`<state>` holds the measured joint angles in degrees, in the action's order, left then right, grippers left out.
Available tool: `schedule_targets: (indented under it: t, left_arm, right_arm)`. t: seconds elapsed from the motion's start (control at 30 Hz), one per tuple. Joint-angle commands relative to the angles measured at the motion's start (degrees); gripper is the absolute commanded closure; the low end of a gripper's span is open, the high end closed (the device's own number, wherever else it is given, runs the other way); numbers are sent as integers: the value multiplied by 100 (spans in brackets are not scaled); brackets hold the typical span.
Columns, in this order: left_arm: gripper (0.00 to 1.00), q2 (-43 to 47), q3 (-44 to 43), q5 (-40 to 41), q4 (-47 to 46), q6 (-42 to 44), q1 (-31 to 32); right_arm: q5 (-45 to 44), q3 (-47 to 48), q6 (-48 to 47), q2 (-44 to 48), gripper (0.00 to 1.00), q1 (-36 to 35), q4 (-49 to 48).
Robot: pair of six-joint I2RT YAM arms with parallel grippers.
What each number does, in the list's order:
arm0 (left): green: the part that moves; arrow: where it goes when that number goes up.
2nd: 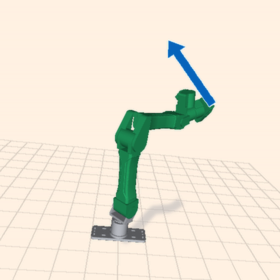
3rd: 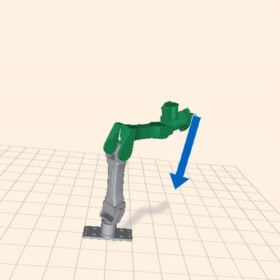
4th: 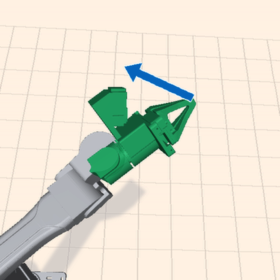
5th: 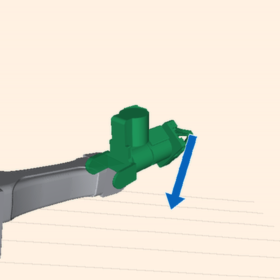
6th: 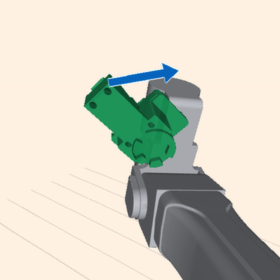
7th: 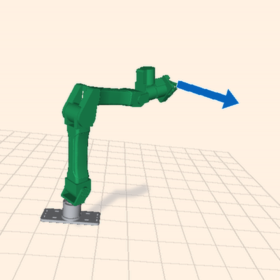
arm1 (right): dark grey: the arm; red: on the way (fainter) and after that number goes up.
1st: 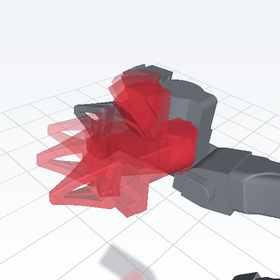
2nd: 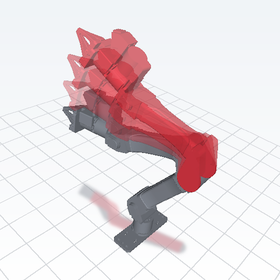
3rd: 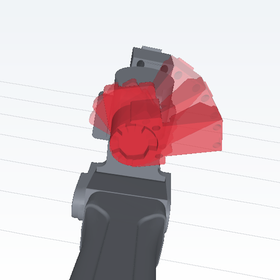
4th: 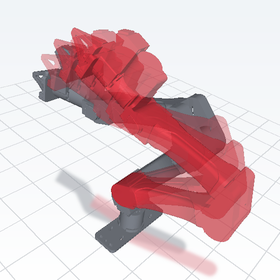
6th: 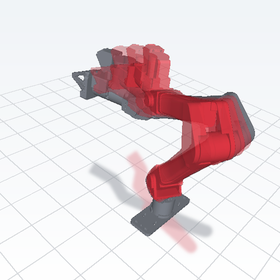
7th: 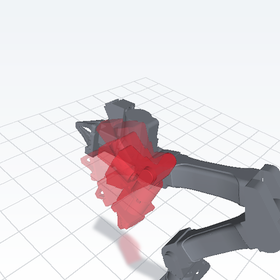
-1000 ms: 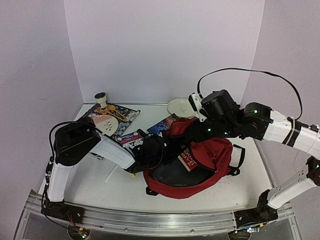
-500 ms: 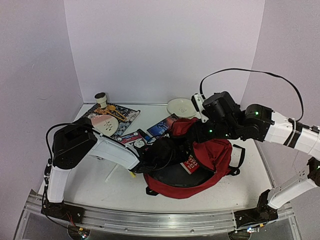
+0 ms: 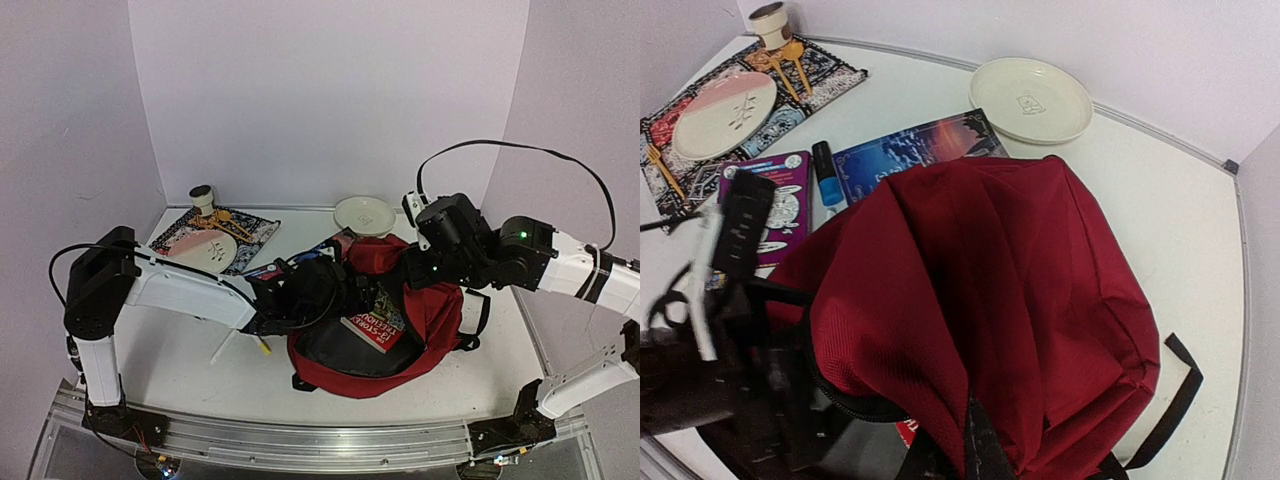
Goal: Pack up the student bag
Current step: Place the book in the largest pocket of the bag, then place the largest pocket of the student bag.
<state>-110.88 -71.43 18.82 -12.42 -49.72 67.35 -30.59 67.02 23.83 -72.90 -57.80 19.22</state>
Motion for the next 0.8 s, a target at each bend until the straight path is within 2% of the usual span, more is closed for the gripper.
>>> schedule_targets:
  t: [0.0,0.3,0.6,0.77]
  left_arm:
    - [13,801,267,-120,8,132,14]
    - [14,1652,892,-345,327,-56,-84]
    - [13,2530,1891,-620,484,-301,-789]
    - [13,3033,2356,-634,738,-310,-1205]
  right_arm:
    - [-618,-125,-17,314,100,246,343]
    - [-987,-192,-155,664,100,887,807]
    - [-1052,14,-361,927,100,1124,990]
    - [-675,88,-415,732,100,1126,1002]
